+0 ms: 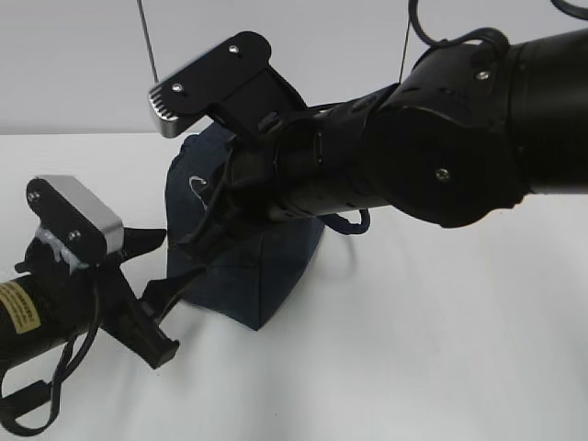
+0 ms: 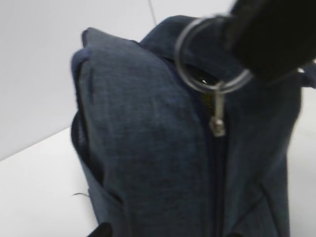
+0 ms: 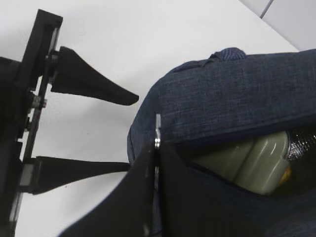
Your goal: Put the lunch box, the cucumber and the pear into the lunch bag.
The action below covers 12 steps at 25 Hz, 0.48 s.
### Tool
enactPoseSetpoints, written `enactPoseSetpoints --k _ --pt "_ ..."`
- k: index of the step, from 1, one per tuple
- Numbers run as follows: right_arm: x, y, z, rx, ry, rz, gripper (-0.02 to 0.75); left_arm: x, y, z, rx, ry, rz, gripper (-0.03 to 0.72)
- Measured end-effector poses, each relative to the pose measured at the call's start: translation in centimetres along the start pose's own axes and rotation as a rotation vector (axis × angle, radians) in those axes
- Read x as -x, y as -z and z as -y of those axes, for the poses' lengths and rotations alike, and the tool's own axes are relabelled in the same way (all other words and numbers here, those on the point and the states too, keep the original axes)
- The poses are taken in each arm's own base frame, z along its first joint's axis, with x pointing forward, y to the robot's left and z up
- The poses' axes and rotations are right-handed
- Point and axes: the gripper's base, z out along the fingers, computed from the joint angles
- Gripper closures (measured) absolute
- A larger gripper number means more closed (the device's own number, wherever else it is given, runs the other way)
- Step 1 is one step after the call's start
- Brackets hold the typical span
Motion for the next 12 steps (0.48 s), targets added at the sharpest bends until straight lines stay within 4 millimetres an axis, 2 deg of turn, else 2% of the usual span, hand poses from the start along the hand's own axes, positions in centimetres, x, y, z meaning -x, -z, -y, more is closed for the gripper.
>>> enactPoseSetpoints --k 6,12 --pt "0.0 0.0 0.0 0.000 0.000 0.000 0.732 0.2 -0.2 -0.3 0.032 0.018 0.018 0.263" --pt "0.0 0.0 0.0 0.000 0.000 -0.001 0.732 1.3 -2.2 -0.8 0.018 -0.004 0.025 0.263"
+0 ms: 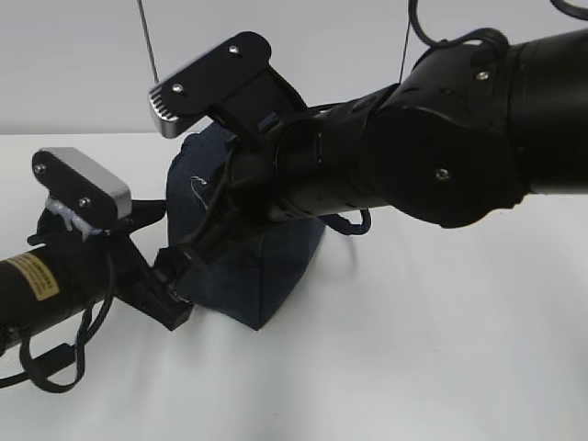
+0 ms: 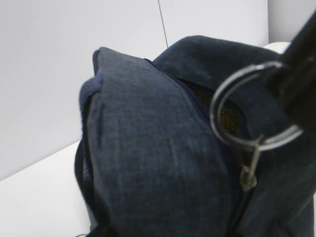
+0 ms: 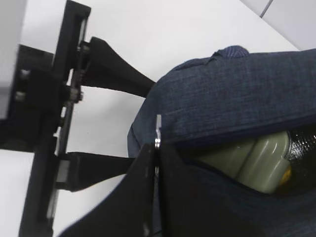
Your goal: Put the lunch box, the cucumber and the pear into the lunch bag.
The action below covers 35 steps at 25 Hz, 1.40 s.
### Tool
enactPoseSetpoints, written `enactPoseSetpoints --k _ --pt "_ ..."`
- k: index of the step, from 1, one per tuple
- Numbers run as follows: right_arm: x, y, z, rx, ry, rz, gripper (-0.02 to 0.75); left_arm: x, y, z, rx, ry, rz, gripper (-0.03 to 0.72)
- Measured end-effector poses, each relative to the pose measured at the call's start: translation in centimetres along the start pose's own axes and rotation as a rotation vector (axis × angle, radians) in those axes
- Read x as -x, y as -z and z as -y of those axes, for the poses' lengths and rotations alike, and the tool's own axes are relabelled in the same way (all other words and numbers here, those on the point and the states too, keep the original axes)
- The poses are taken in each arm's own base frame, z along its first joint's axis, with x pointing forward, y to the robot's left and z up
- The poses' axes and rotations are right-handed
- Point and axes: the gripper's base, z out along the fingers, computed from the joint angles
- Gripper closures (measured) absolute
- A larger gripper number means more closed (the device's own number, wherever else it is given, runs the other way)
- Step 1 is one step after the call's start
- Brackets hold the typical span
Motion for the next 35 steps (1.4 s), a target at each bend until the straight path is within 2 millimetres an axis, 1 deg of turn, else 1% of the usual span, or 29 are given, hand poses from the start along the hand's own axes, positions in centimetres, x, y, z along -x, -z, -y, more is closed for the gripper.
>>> enactPoseSetpoints --k 1,3,4,6,7,8,9,10,13,18,21,27,32,35 --pt "0.0 0.0 0.0 0.000 0.000 0.000 0.732 -0.1 -0.4 0.0 -0.007 -0.004 -0.006 0.265" --pt "0.0 0.0 0.0 0.000 0.000 -0.001 0.732 0.0 -0.9 0.0 -0.012 -0.010 -0.005 0.295" --pt "-0.1 -0.1 0.0 0.000 0.000 -0.002 0.732 0.0 -1.1 0.0 -0.016 -0.013 -0.005 0.338" --pt "-0.1 -0.1 0.0 0.000 0.001 -0.002 0.732 0.0 -1.1 0.1 -0.026 -0.021 -0.011 0.468" --pt "-0.1 -0.1 0.0 0.000 0.003 -0.002 0.732 -0.1 -1.1 0.1 -0.032 -0.025 -0.017 0.558" --pt "-0.1 -0.1 0.0 0.000 0.005 -0.002 0.732 -0.2 -1.1 0.2 -0.037 -0.029 -0.022 0.617" --pt "-0.1 -0.1 0.0 -0.001 0.007 -0.003 0.732 -0.2 -1.1 0.3 -0.040 -0.031 -0.024 0.652" --pt "-0.1 -0.2 0.0 -0.001 0.008 -0.002 0.732 -0.2 -1.2 0.3 -0.042 -0.032 -0.025 0.668" --pt "0.2 -0.1 0.1 -0.005 0.023 0.009 0.732 -0.3 -1.1 0.3 -0.043 -0.026 -0.025 0.687" --pt "1.8 0.2 0.6 -0.025 0.048 0.048 0.732 -0.8 -0.6 0.6 -0.046 -0.001 -0.026 0.692" --pt "2.1 0.4 1.7 -0.052 0.050 0.046 0.732 -1.1 -0.1 0.7 -0.047 0.006 -0.020 0.694" --pt "1.3 0.6 5.3 -0.130 0.000 0.021 0.732 -1.7 1.2 1.2 -0.042 0.019 0.038 0.694" --pt "0.7 0.6 7.1 -0.176 0.010 0.005 0.732 -2.2 2.0 1.5 -0.048 0.028 0.045 0.694" --pt "0.9 0.7 8.2 -0.203 0.007 0.024 0.732 -2.5 2.5 1.7 -0.050 0.034 0.045 0.694"
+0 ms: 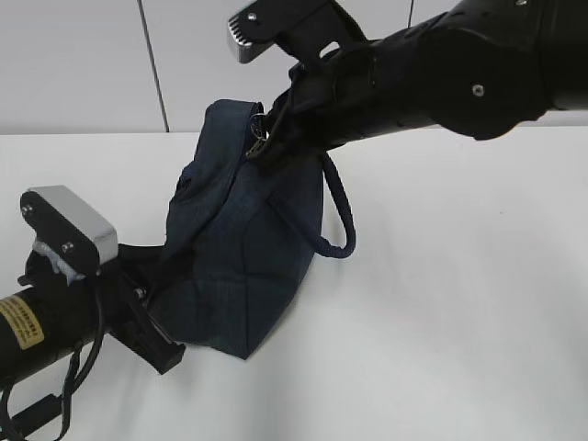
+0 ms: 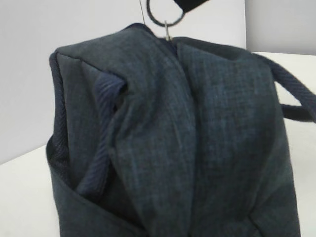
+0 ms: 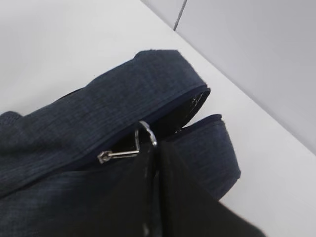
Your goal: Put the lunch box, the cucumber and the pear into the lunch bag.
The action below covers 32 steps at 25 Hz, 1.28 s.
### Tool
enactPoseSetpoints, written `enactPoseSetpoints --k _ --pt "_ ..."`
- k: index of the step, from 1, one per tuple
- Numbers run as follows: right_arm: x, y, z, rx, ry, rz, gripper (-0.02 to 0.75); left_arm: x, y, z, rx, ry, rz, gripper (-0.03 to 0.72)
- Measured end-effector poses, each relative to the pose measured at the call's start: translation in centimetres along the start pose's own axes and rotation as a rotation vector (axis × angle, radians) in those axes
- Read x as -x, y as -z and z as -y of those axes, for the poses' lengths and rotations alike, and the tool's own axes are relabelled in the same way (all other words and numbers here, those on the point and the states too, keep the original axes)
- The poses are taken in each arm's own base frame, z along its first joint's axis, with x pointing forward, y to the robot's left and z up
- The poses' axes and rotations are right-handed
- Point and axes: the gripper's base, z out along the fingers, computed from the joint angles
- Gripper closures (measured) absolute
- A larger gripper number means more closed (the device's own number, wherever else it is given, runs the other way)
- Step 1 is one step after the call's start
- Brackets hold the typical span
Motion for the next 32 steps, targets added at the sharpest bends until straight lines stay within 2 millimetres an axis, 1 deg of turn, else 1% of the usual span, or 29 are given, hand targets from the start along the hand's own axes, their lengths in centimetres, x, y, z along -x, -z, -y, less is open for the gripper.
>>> enactPoseSetpoints --k 3,6,9,11,13,15,19,23,24,26,29,30,32 --pt "0.7 -0.1 0.3 -0.012 0.018 0.023 0.732 -0.2 0.4 0.1 -0.001 0.006 0.003 0.694" --pt "1.6 -0.7 0.6 -0.024 0.039 0.037 0.732 -0.4 0.9 0.3 -0.001 0.016 0.009 0.694" --pt "1.9 -2.2 0.8 -0.030 0.059 0.025 0.732 -0.8 1.7 0.5 0.004 0.035 0.016 0.694" --pt "2.0 -3.6 1.0 -0.036 0.063 0.015 0.732 -1.1 2.4 0.7 0.003 0.045 0.008 0.694" --pt "2.3 -4.9 1.8 -0.052 0.040 0.010 0.732 -1.5 3.0 0.9 0.002 0.054 -0.001 0.694" --pt "1.9 -6.6 2.9 -0.072 0.008 -0.017 0.732 -1.8 3.6 1.1 -0.001 0.064 -0.012 0.694" --pt "1.1 -9.3 4.9 -0.104 -0.083 -0.059 0.732 -2.2 4.5 1.3 0.008 0.086 -0.020 0.694" --pt "-0.7 -11.8 6.0 -0.094 -0.232 -0.117 0.732 -2.4 4.8 1.3 0.015 0.095 -0.024 0.694" --pt "-1.2 -12.3 6.0 -0.085 -0.264 -0.140 0.732 -2.4 4.8 1.3 0.016 0.095 -0.024 0.694" --pt "-1.9 -12.8 6.1 -0.078 -0.301 -0.173 0.732 -2.4 4.8 1.3 0.015 0.114 -0.025 0.694" --pt "-1.6 -12.6 6.1 -0.074 -0.321 -0.164 0.732 -2.4 4.8 1.4 0.005 0.192 -0.025 0.677" --pt "-1.3 -12.3 6.3 -0.075 -0.327 -0.157 0.732 -2.5 5.0 1.5 -0.008 0.221 -0.031 0.652" --pt "-0.6 -11.3 6.6 -0.075 -0.339 -0.146 0.732 -2.7 5.3 1.8 -0.029 0.323 -0.047 0.574"
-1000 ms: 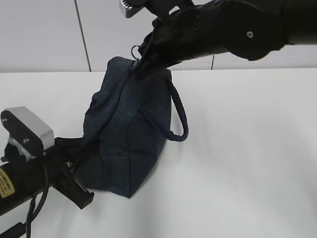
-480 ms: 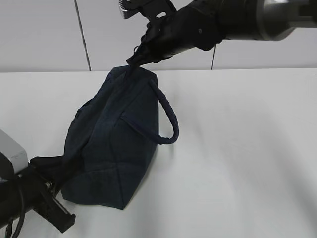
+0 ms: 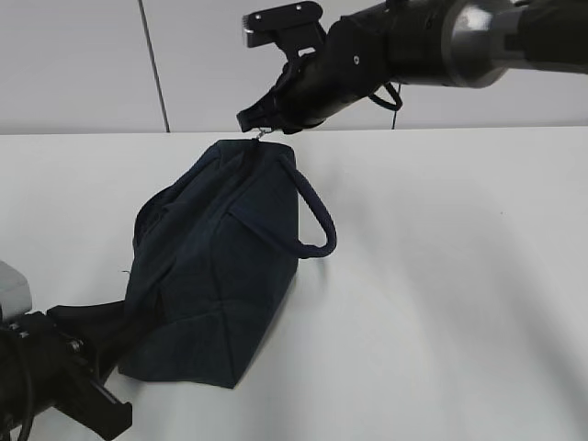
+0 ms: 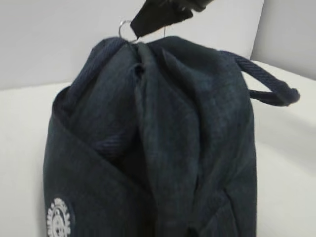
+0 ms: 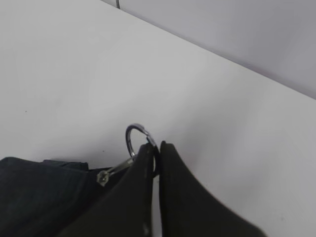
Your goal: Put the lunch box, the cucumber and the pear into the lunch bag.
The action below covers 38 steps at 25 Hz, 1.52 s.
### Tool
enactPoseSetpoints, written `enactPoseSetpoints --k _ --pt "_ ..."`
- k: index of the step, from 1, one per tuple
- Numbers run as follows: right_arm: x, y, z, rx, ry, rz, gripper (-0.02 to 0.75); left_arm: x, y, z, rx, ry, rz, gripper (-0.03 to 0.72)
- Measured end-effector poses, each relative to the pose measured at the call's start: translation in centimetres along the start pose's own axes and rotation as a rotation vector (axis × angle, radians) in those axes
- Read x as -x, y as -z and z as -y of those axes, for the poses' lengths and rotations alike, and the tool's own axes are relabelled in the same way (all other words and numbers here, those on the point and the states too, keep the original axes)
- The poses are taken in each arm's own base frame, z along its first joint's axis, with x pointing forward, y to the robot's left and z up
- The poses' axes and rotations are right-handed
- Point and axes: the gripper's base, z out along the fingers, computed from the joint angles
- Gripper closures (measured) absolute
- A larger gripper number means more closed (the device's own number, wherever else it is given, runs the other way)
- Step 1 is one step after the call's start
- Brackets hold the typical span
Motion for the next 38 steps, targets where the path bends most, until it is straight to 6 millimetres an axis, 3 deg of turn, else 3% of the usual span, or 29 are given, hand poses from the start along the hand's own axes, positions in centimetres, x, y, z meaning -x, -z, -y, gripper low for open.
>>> enactPoseSetpoints --k 5,8,11,14,17,22,25,30,38 --pt "1.1 2.3 -0.3 0.045 0.008 -0.010 0.732 0.5 0.4 0.7 -0.069 0.100 0.002 0.317" --pt "1.2 2.7 -0.7 0.105 0.005 -0.029 0.732 1.4 1.1 1.2 -0.104 0.123 0.025 0.272" --pt "1.0 2.8 -1.1 0.169 0.013 -0.051 0.732 3.6 1.8 1.3 -0.111 0.179 0.144 0.277" --pt "0.9 2.9 -1.7 0.233 0.020 -0.055 0.732 6.9 1.2 1.2 -0.115 0.179 0.225 0.290" --pt "0.9 3.0 -2.1 0.273 0.032 -0.059 0.732 9.8 -0.2 1.3 -0.116 0.130 0.142 0.293" --pt "0.8 3.1 -2.3 0.288 0.045 -0.063 0.732 14.9 -2.1 -0.3 0.053 0.159 0.030 0.295" --pt "0.8 3.1 -2.4 0.289 0.047 -0.062 0.732 16.7 -3.2 -1.2 0.155 0.148 -0.080 0.295" --pt "0.8 3.1 -2.4 0.294 0.049 -0.068 0.732 18.3 -5.3 -2.5 0.231 0.167 -0.145 0.295" --pt "0.7 3.1 -2.4 0.297 0.051 -0.072 0.732 17.7 -7.5 -4.1 0.289 0.245 -0.213 0.302"
